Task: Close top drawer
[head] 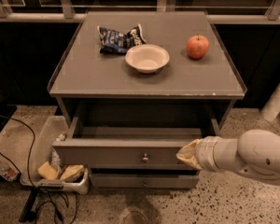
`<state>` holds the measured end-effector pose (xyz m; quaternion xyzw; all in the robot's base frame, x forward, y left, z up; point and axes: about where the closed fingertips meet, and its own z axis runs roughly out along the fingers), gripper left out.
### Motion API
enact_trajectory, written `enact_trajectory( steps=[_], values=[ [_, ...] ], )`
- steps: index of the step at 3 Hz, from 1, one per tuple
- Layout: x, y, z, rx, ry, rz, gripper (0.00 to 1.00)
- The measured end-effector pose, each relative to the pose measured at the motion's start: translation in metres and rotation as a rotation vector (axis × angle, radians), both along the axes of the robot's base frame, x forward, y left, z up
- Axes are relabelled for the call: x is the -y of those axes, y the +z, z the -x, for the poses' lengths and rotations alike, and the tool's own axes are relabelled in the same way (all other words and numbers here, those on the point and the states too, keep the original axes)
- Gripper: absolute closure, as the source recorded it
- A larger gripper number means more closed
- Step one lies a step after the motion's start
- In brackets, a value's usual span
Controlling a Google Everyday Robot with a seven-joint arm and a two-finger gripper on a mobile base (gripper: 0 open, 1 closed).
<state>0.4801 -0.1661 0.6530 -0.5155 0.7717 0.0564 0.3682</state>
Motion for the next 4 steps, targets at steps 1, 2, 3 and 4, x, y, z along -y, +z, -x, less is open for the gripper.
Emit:
enact_trajectory(
  steps=[1, 2, 3, 4],
  values=[
    [0.0, 0.0, 0.0, 0.0, 0.0, 0.0, 0.85],
    [0.0, 0.0, 0.0, 0.0, 0.0, 0.0, 0.63],
    [0.0, 0.0, -0.0001, 0.0, 0.0, 0.0, 0.38],
    [0.0002, -0.0011, -0.0084, 0.019, -0.01, 0.018, 0.16]
  ],
)
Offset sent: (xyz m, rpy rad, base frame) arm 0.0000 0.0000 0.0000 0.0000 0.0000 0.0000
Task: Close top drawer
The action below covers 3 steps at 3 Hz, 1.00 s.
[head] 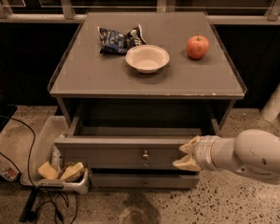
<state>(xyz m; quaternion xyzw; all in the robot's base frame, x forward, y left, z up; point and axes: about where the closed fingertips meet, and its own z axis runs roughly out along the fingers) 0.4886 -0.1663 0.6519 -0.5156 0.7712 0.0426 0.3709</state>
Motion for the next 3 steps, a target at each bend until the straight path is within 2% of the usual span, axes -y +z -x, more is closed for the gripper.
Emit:
enact_trajectory(
  steps=[1, 2, 3],
  values=[
    [0.012, -0.002, -0.034, 0.017, -0.03, 0.011, 0.0],
    [0.033, 0.009, -0.065, 0.048, -0.067, 0.026, 0.0],
    [0.033, 0.009, -0.065, 0.048, -0.067, 0.026, 0.0]
  ],
)
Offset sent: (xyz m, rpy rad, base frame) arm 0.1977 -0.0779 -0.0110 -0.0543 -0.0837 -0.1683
